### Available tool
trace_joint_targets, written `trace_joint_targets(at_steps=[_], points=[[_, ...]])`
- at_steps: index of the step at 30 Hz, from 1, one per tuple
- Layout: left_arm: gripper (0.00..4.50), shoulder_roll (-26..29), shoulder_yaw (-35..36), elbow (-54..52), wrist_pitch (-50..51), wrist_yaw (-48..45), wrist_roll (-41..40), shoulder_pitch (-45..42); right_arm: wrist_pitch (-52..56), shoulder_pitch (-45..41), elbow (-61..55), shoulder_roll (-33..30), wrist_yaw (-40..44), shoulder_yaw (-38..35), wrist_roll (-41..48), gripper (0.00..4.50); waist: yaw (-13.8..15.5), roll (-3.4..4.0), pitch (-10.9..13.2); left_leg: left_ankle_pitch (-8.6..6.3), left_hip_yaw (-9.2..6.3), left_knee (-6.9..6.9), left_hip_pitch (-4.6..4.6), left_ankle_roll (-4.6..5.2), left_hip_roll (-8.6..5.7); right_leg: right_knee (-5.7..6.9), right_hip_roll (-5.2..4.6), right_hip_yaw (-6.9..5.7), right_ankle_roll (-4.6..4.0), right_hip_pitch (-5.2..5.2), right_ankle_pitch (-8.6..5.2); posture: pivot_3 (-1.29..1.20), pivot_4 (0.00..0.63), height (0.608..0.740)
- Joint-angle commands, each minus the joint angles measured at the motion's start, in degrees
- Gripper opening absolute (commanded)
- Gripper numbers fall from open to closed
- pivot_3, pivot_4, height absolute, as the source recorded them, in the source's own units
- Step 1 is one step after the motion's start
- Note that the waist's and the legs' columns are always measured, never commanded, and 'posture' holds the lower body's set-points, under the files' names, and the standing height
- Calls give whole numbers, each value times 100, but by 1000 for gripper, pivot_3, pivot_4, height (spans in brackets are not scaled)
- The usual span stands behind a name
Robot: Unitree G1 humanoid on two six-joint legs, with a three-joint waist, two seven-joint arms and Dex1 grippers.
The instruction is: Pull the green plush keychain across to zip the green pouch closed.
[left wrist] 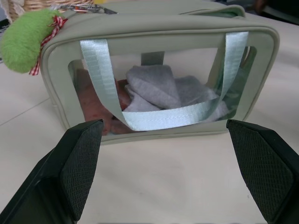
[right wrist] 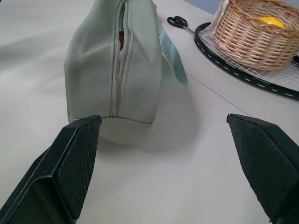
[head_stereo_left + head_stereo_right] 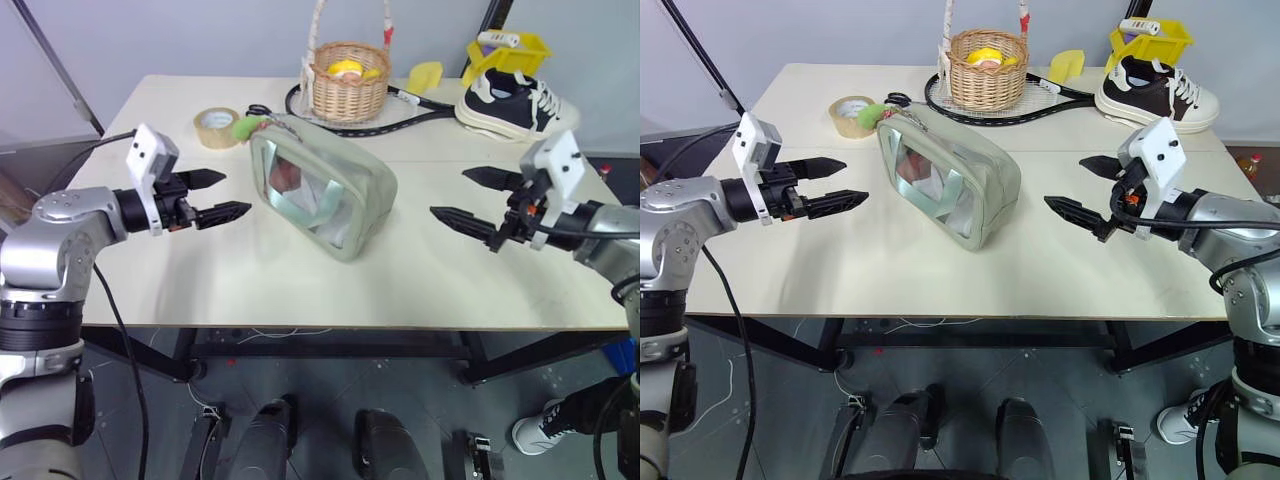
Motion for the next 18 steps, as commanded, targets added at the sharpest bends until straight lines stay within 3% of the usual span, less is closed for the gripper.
trace_joint_targets(at_steps=[1,11,14,18], points=[[4474,32,62,-67,-71,-66,-60,-82,-134,-136,-54,-64,-9,-103,-13,4500,0,0,0,0,0,0,0,0,0,0,0,0,0,0,0,0,150,724],[4474,217,73,-8,-111,-466,-121,-77,0,-541,6,-66,-37,31,12,4500,-13,0,0,0,0,1,1,0,0,3,11,0,1,-1,0,0,150,724],[4474,208,44,180,-178,-421,-34,-351,315,-1181,227,-71,-102,304,2,4500,-27,0,0,1,1,1,2,0,0,6,12,2,1,-3,0,0,150,724],[4474,146,-17,410,-230,-445,23,-726,902,-2537,716,136,-162,1190,-248,4500,-49,2,1,1,-1,1,3,0,0,9,13,3,0,-5,1,0,150,724]])
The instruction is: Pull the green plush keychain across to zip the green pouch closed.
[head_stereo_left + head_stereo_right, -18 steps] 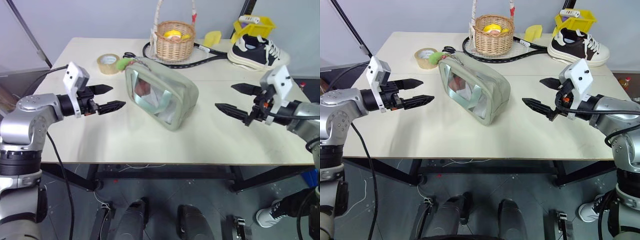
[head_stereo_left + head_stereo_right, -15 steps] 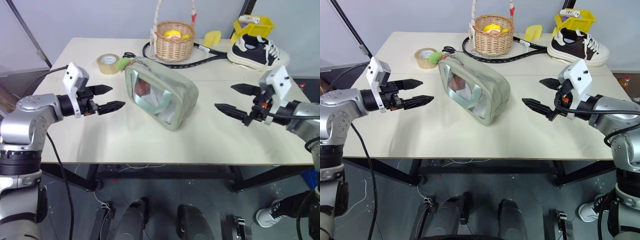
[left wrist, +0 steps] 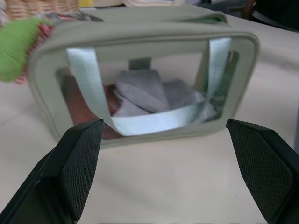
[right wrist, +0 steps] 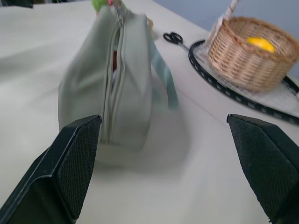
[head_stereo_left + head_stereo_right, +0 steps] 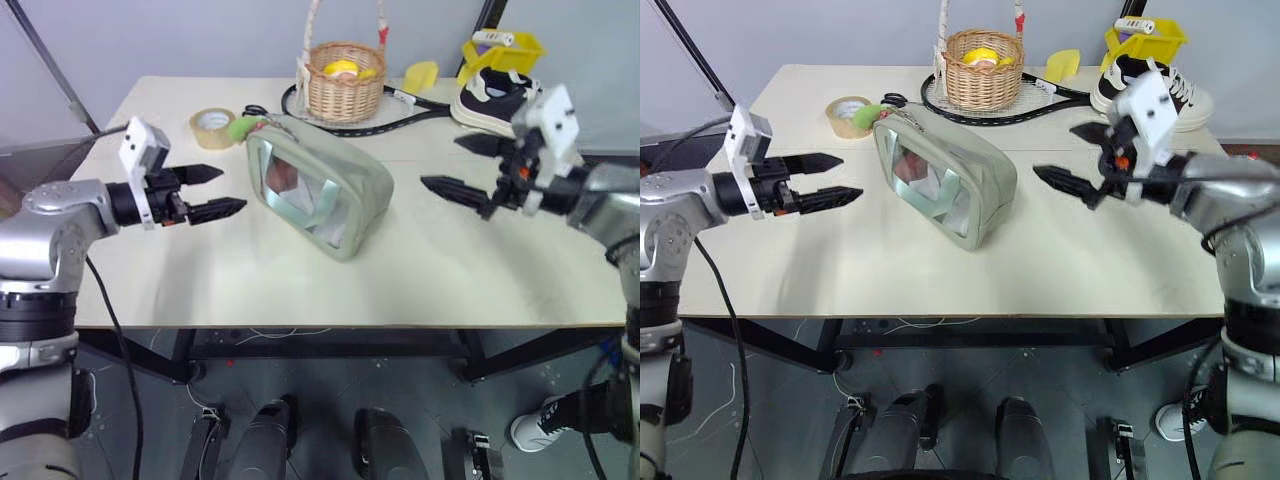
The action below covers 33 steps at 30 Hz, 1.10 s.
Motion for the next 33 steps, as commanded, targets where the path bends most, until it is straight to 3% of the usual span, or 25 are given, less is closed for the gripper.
trace_joint_targets(at_steps=[1,6,11,21,24,31,33], points=[[4474,1,-53,104,-68,-61,15,-444,443,-1117,377,276,-69,653,-191,4500,-25,1,1,0,2,0,-1,0,0,1,-1,1,0,-3,0,0,150,724],[4474,4,-338,246,220,-536,-134,-941,1028,-2538,1423,1094,53,1624,-505,4500,-118,1,1,5,-1,-3,-8,-6,-2,8,8,1,22,-13,12,0,150,724],[4474,199,-362,199,-47,-1205,-157,-851,1204,-3515,2500,1897,141,2141,-825,4500,-142,1,1,10,8,-11,-25,-8,-6,29,9,4,28,-47,15,0,150,724],[4474,415,77,143,-116,-965,-151,-582,821,-3948,3465,2978,458,2889,-1527,4500,-147,1,1,31,1,-8,-13,-40,-5,118,32,4,30,-78,12,0,150,724],[4500,454,300,75,-12,-685,-190,-449,581,-4029,3911,3151,536,3056,-1808,3629,-150,1,1,33,-1,-7,-12,-44,-3,120,35,5,29,-79,12,0,150,724],[4500,494,474,-387,114,-475,-355,-19,350,-4173,4310,3151,1004,3114,-2137,24,-147,1,1,35,-2,-9,-14,-49,-1,121,40,6,29,-83,12,0,150,724],[4500,490,465,-415,126,-428,-379,-3,256,-4184,4326,3086,1188,3139,-2234,24,-149,1,1,36,-3,-9,-13,-51,1,120,43,6,29,-82,13,0,150,724]])
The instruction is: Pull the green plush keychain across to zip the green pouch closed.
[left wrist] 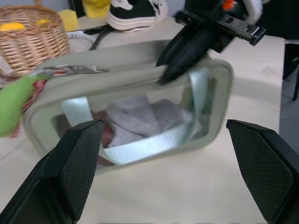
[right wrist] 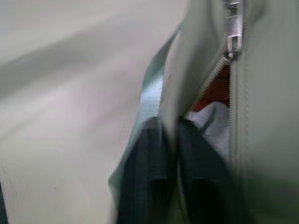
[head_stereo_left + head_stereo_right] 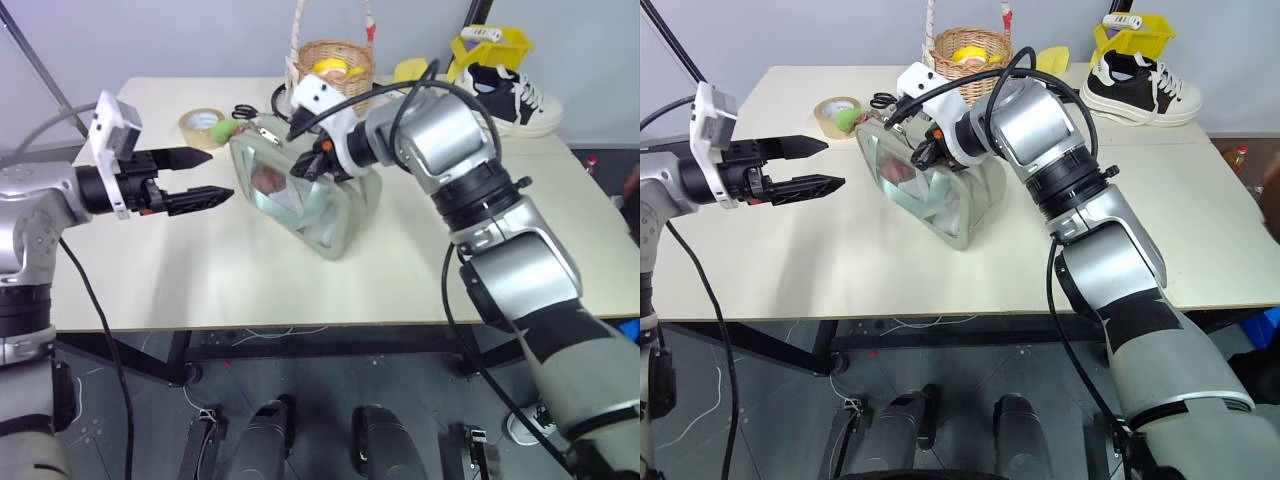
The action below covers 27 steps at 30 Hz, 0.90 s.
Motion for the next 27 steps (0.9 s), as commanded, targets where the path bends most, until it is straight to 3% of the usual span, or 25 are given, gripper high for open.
trace_joint_targets(at_steps=[1,7,11,19,27], points=[[4500,96,181,-218,2,81,-111,-45,-247,-209,-79,-88,314,-26,-170,24,-1,0,0,0,1,0,0,0,1,0,2,0,0,0,0,0,150,724],[4500,41,180,-303,25,130,-226,-34,-1057,29,-1022,-1206,1958,354,-364,24,39,2,1,1,8,0,-8,-3,2,-7,9,-2,-1,-2,0,0,150,724],[4500,14,83,-258,-59,70,-220,-85,-1523,396,-1587,-1780,2613,384,-428,24,-6,2,1,1,14,-1,-5,-3,7,-6,15,-1,-1,0,0,0,150,724],[4500,-98,-149,-211,-179,-56,-129,-164,-1701,1167,-2563,-2359,3011,89,-328,24,17,2,1,1,29,1,0,-4,55,-6,27,-1,-9,1,5,0,150,724],[4500,-160,-350,-46,-266,-188,-72,-326,-2082,1236,-2330,-2322,2969,-7,-501,24,34,1,1,2,30,5,0,-5,57,-7,27,-1,-13,3,7,0,150,724]])
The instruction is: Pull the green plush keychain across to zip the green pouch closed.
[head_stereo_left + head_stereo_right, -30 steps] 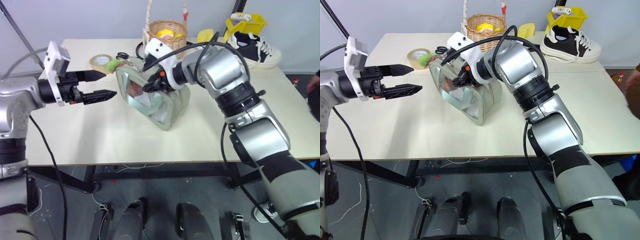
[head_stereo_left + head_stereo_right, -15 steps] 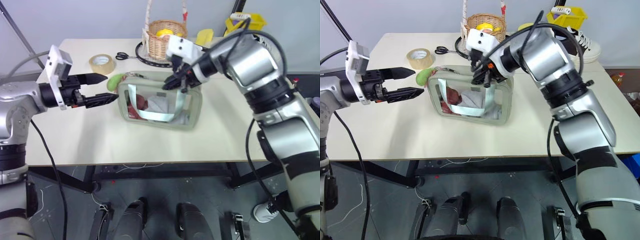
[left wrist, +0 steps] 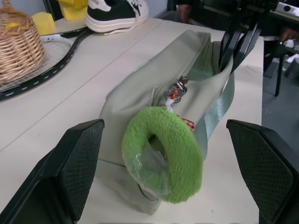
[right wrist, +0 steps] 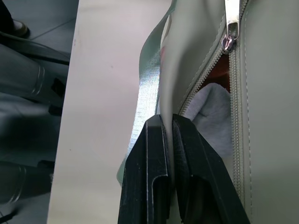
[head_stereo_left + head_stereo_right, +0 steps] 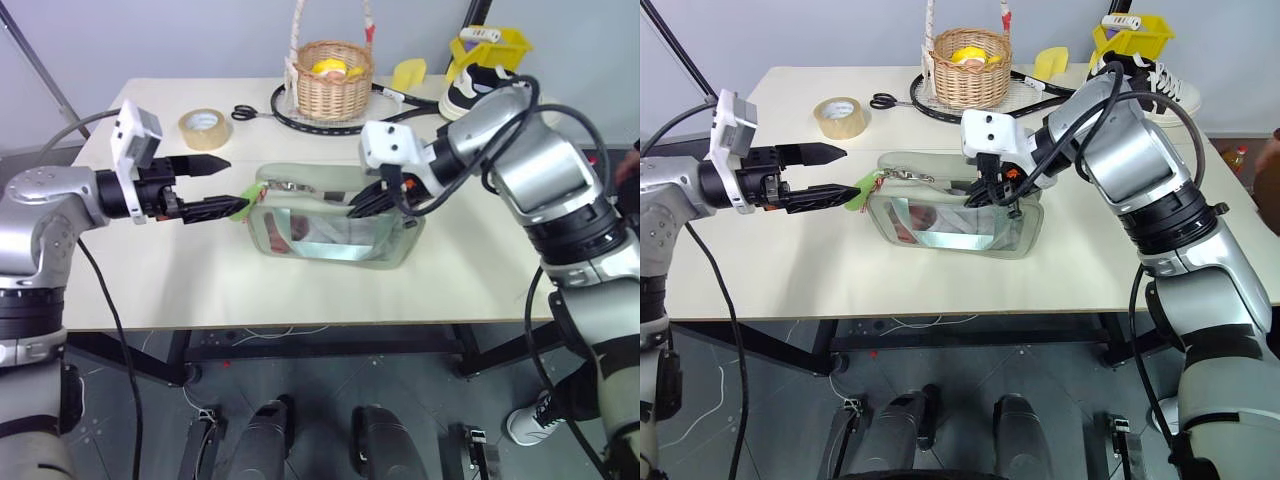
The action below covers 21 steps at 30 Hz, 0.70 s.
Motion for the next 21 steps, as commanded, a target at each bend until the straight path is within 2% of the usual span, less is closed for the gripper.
trace_joint_targets(at_steps=[1,6,9,12,13,16,21], points=[[4500,-10,-60,-7,-137,-68,47,-205,-232,-91,148,-51,-6,-256,-92,24,2,0,0,0,0,0,0,0,0,-1,0,0,0,1,0,0,150,724],[4500,-58,-155,-47,-93,-28,32,-255,-381,-111,302,-107,76,-349,-63,24,-3,0,0,0,1,1,0,0,1,-1,1,0,0,1,0,0,150,724],[4500,-102,-199,-117,-25,32,12,-287,-473,7,264,-136,17,-303,-173,945,1,0,0,1,0,1,1,-1,1,-1,1,0,0,2,0,0,150,724],[4500,-147,-227,-250,79,114,-33,-289,-274,-36,300,-136,-216,-510,-190,2333,4,0,0,1,1,2,0,-1,1,-1,1,0,0,2,0,0,150,724],[4500,-154,-228,-289,104,123,-39,-279,-177,-71,291,-158,-305,-630,-165,2974,3,0,0,1,1,2,0,-1,2,-1,1,0,-1,2,0,0,150,724],[4500,-155,-244,-312,147,157,-34,-297,-22,90,-98,-597,-219,-911,-92,4425,29,0,0,1,-4,2,-2,-2,2,-1,1,0,-1,1,1,0,150,724],[4500,-157,-271,-218,64,168,56,-279,-213,696,-636,-1153,-313,-1139,-199,4425,7,-1,0,1,6,2,1,-2,3,-10,0,0,-1,6,1,0,150,724]])
